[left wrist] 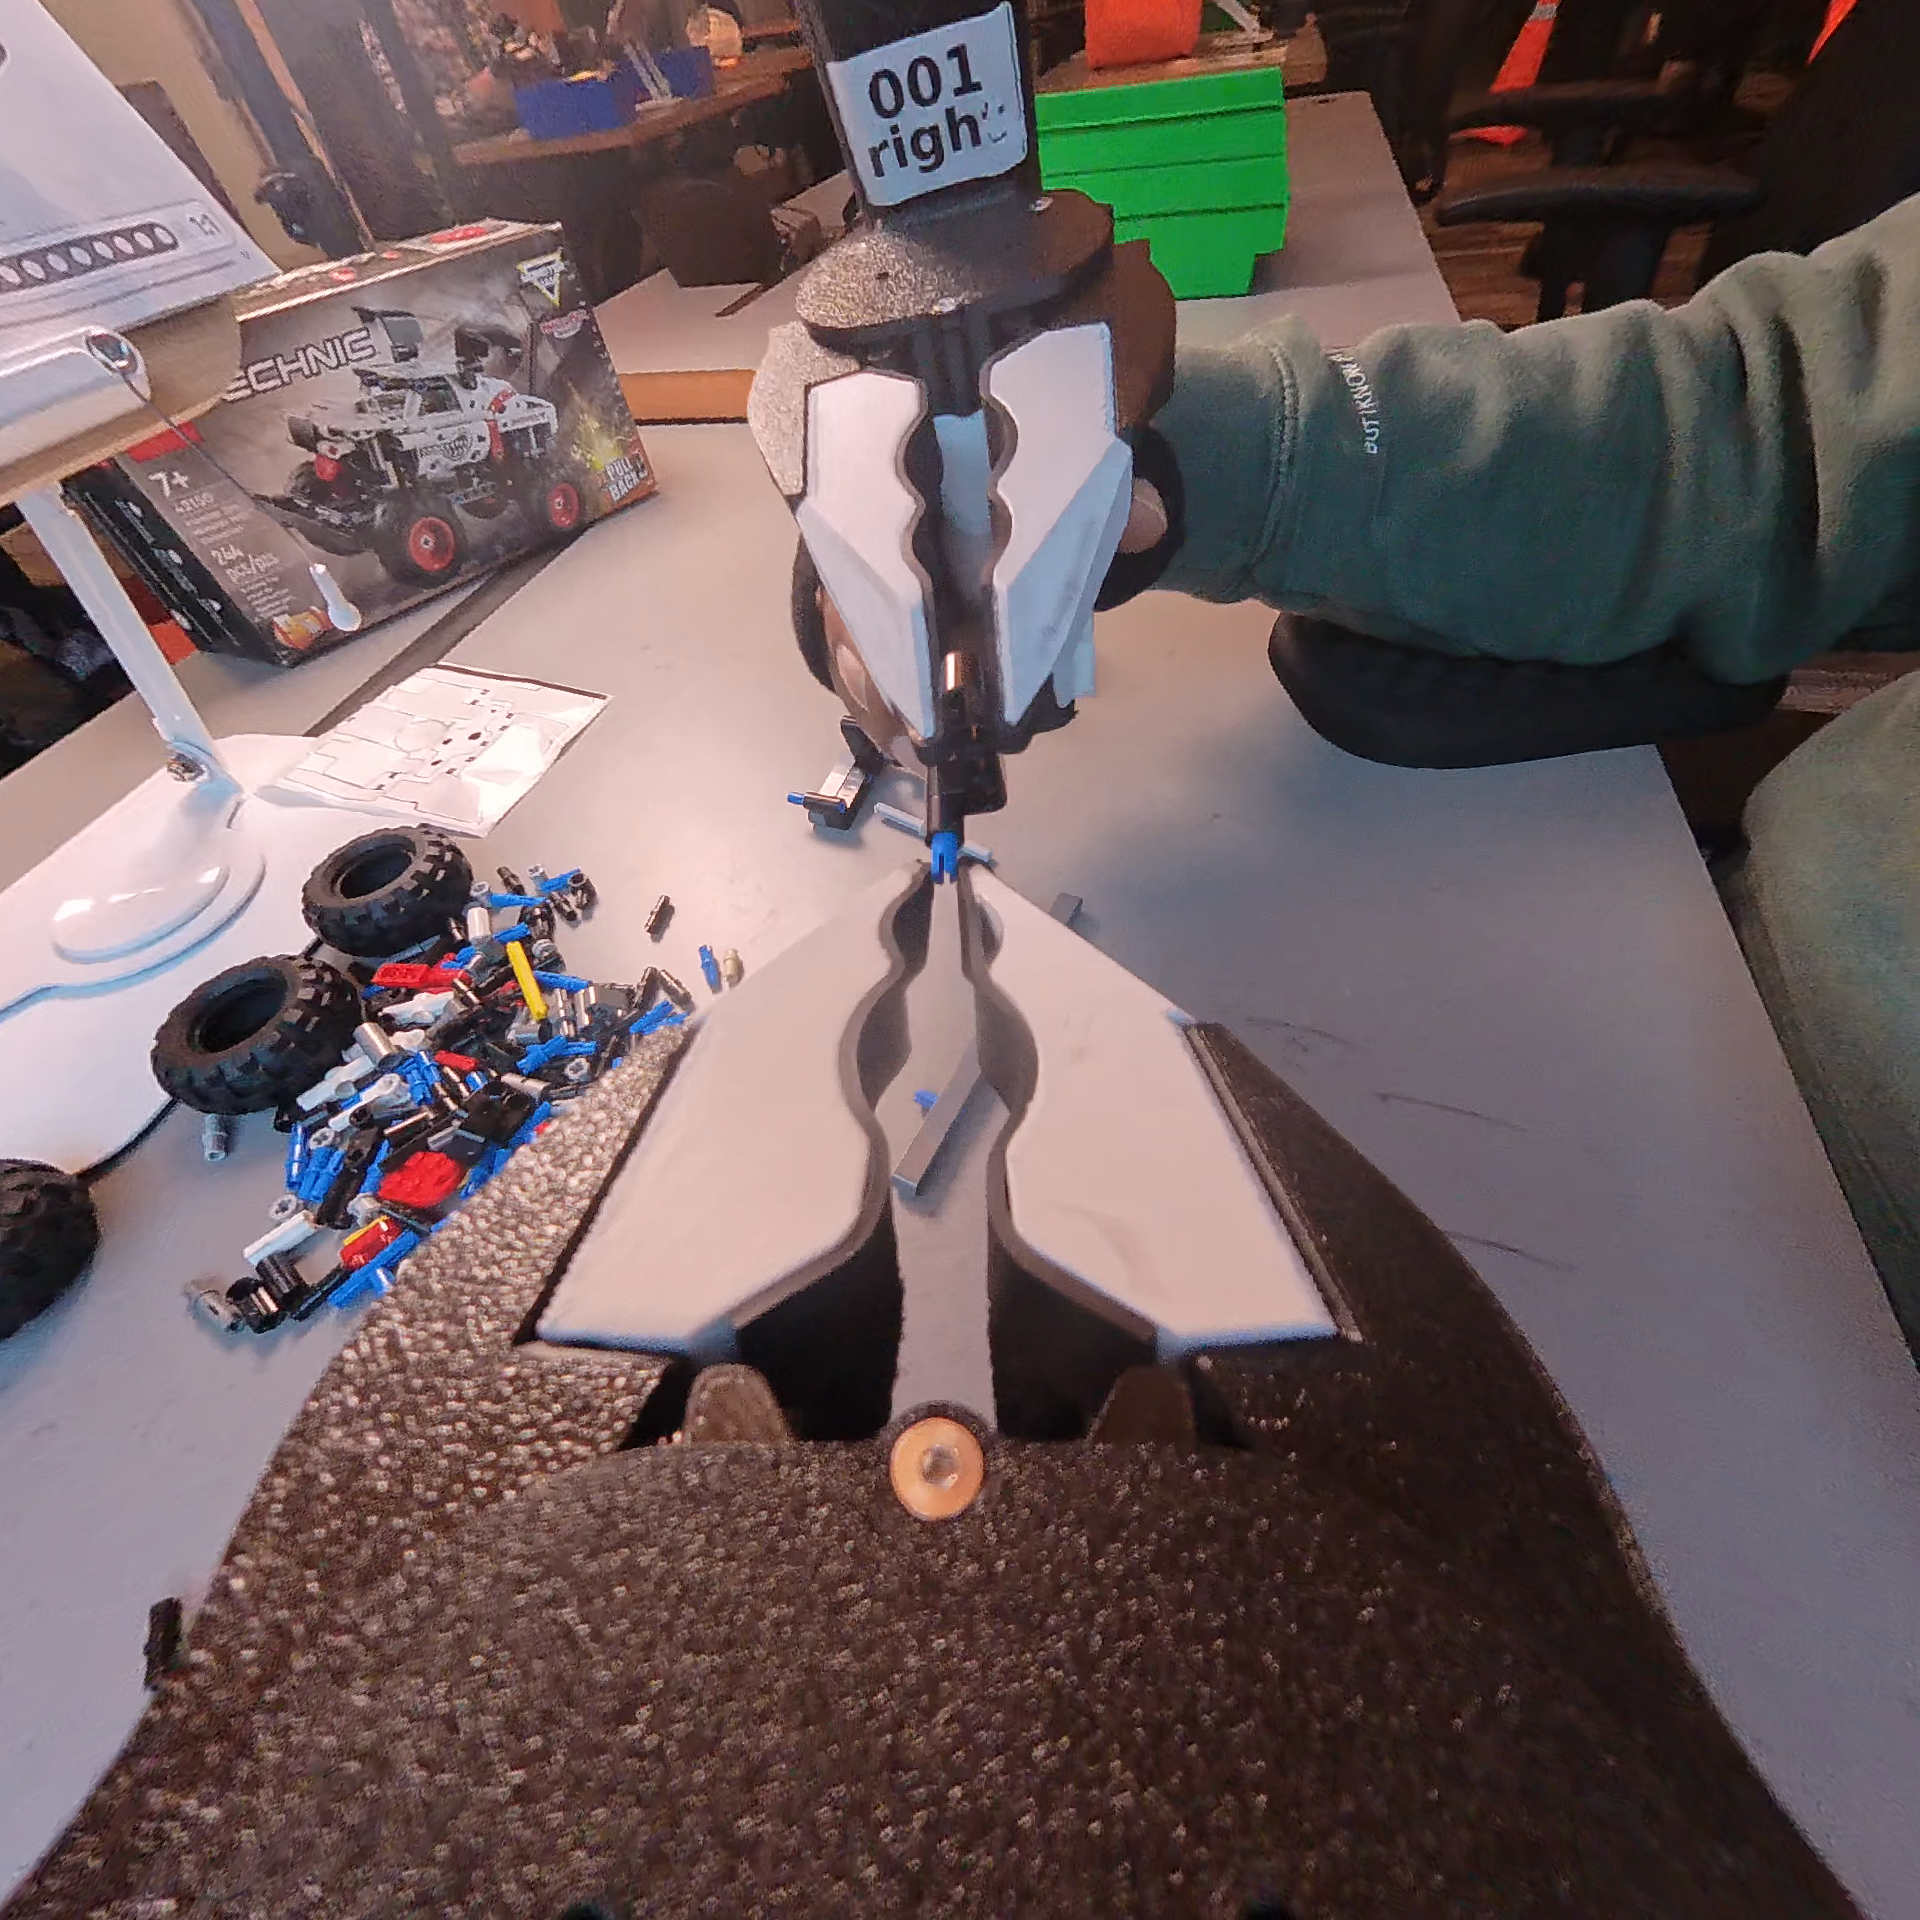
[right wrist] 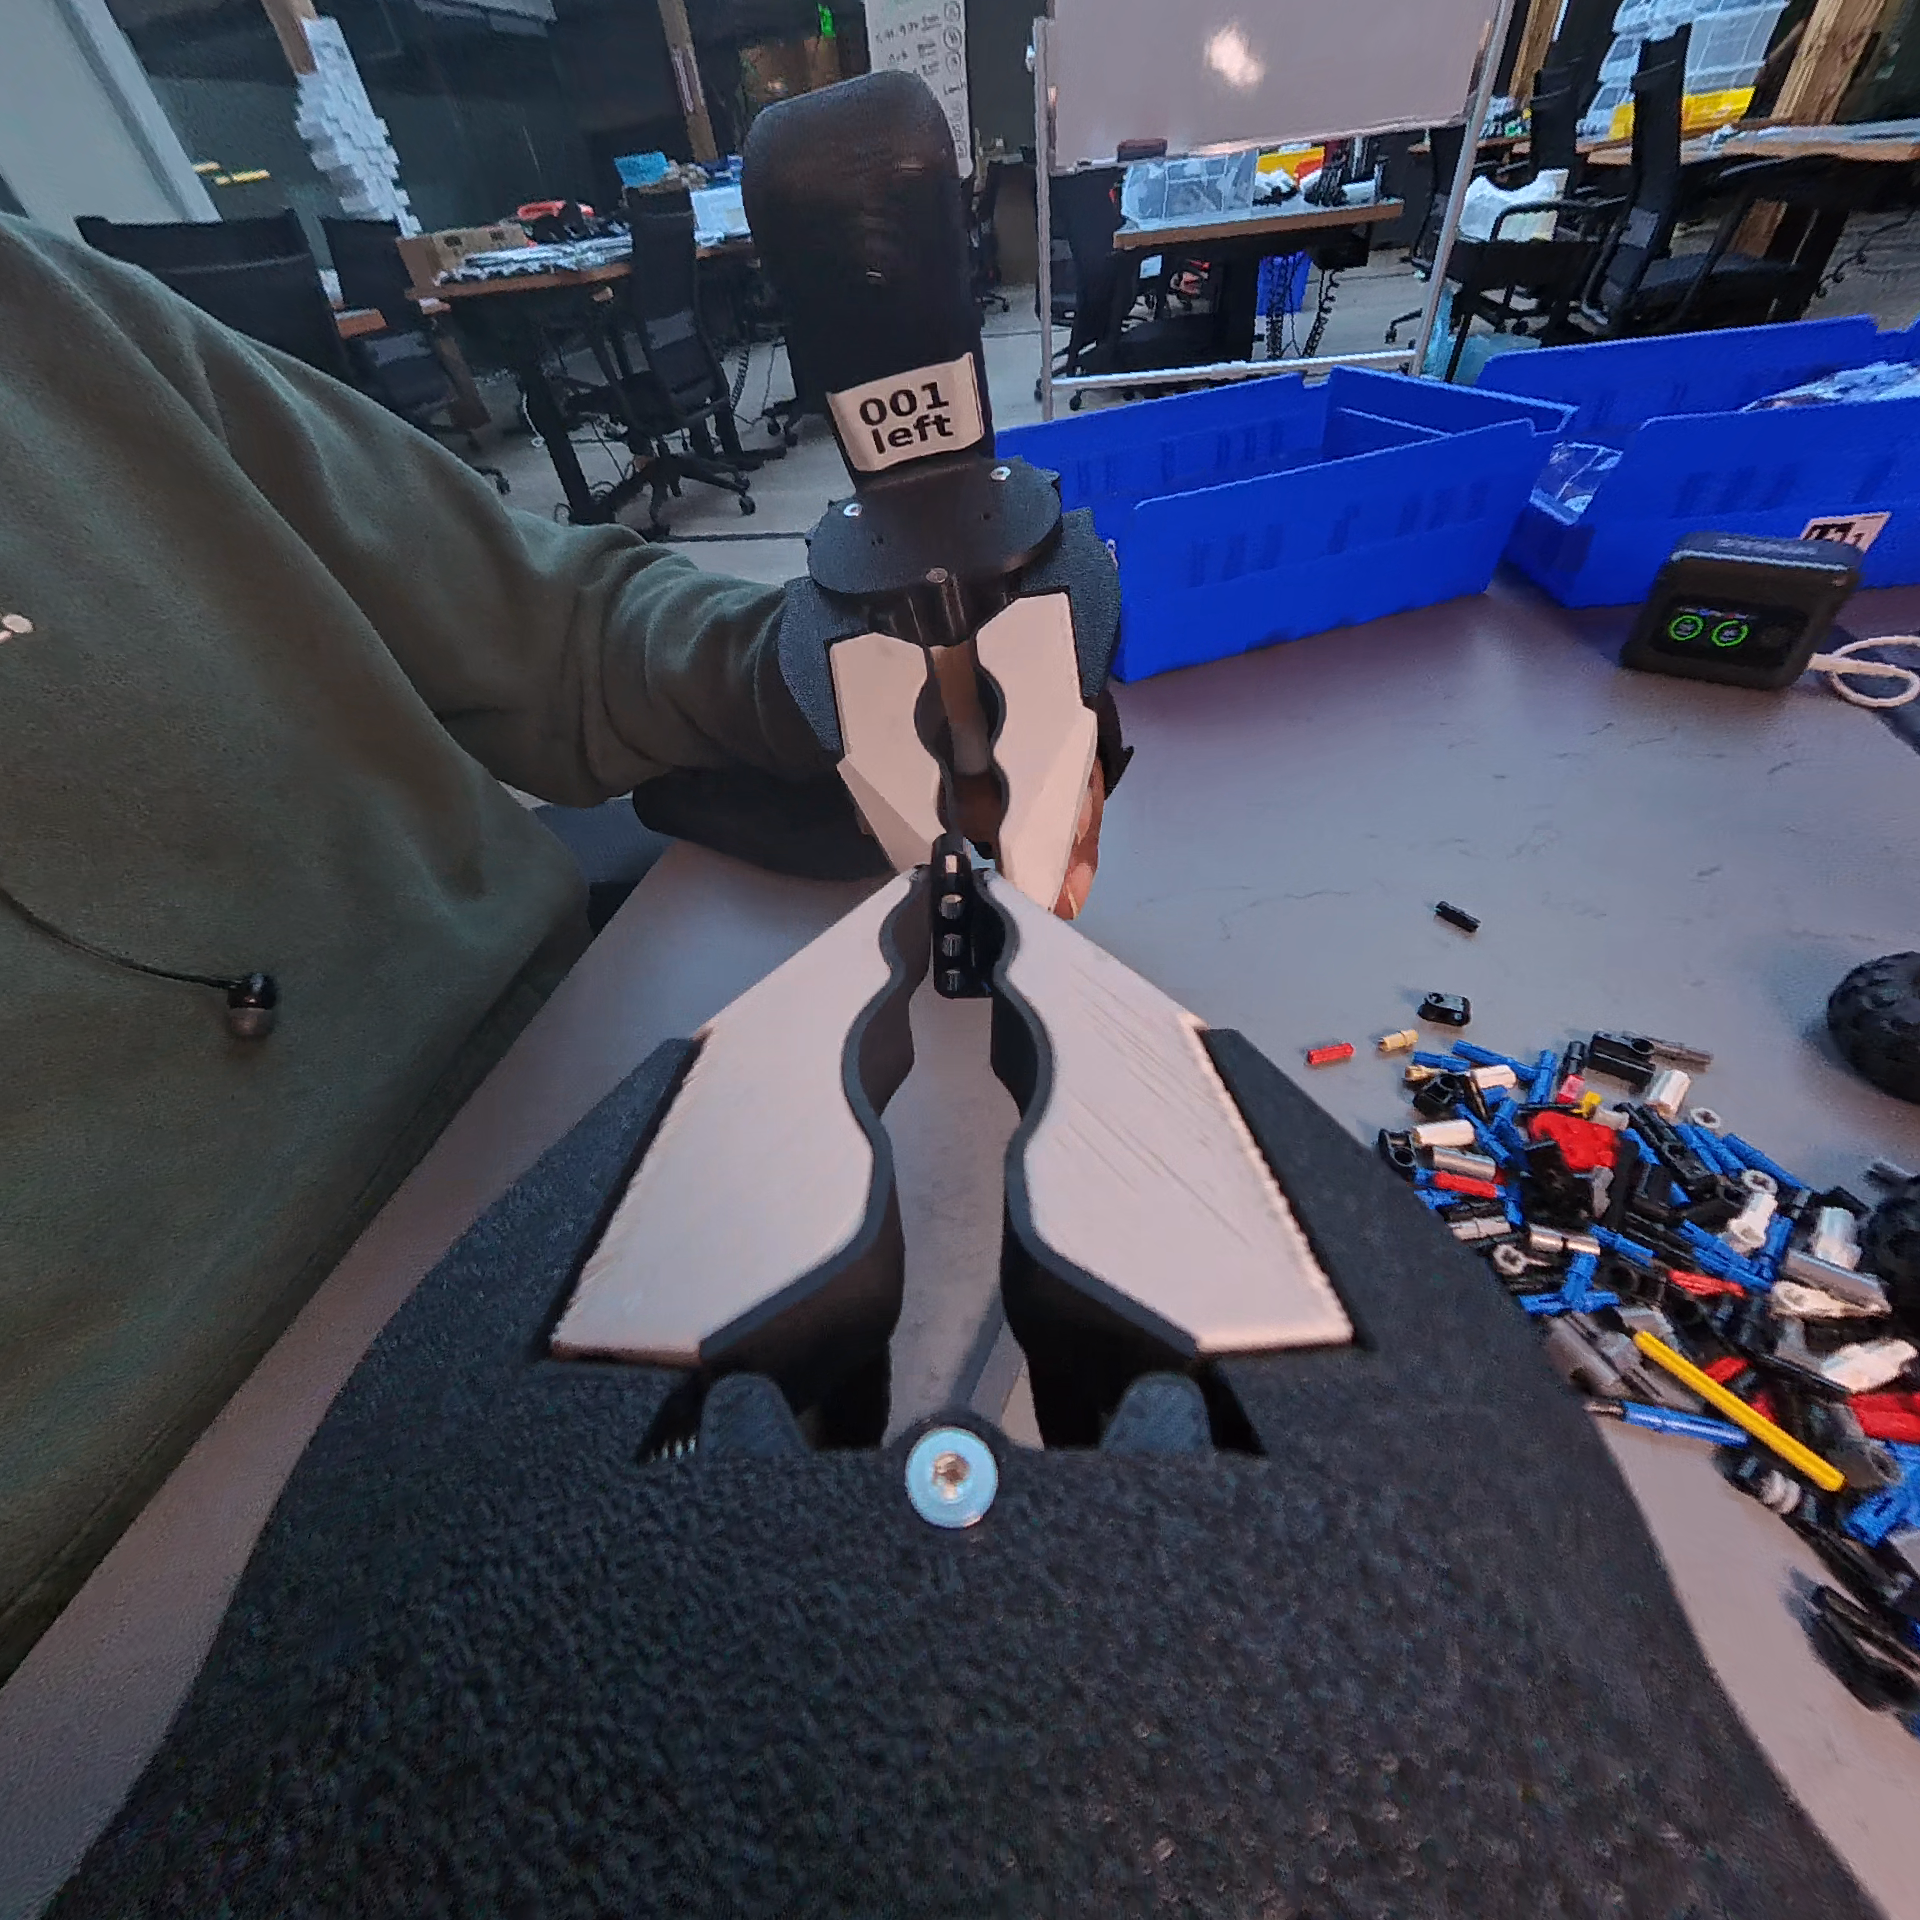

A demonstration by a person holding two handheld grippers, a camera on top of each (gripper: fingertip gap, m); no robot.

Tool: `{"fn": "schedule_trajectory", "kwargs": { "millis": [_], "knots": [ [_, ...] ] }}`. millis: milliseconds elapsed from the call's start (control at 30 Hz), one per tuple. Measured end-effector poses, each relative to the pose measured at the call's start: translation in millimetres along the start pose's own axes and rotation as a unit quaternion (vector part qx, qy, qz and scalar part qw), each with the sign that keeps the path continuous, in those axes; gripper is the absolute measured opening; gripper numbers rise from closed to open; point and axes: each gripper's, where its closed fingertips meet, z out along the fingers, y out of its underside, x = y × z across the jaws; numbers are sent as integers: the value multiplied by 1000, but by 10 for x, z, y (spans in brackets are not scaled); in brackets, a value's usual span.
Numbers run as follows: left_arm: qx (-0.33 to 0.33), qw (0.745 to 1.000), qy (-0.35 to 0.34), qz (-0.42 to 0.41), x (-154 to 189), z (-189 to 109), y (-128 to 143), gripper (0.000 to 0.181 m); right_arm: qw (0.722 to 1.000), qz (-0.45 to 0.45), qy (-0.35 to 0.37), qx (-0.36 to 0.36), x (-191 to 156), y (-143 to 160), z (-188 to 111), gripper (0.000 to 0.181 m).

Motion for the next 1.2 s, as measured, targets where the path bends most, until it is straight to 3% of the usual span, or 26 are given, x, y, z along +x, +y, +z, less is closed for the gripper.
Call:
{"fn": "schedule_trajectory", "kwargs": {
  "millis": [200,533,733,1200],
  "knots": [
    [8,997,-30,69,3,-26,-37,7,989,-116,63,-59,-52,3,49,6],
    [-3,976,-61,210,167,3,-98,7,922,-325,161,-138,-263,115,83,6],
    [0,972,-55,228,250,23,-133,7,909,-352,173,-144,-352,115,49,6],
    [9,968,-50,244,310,-16,-179,7,922,-332,165,-110,-442,48,8,6]
  ]
}}
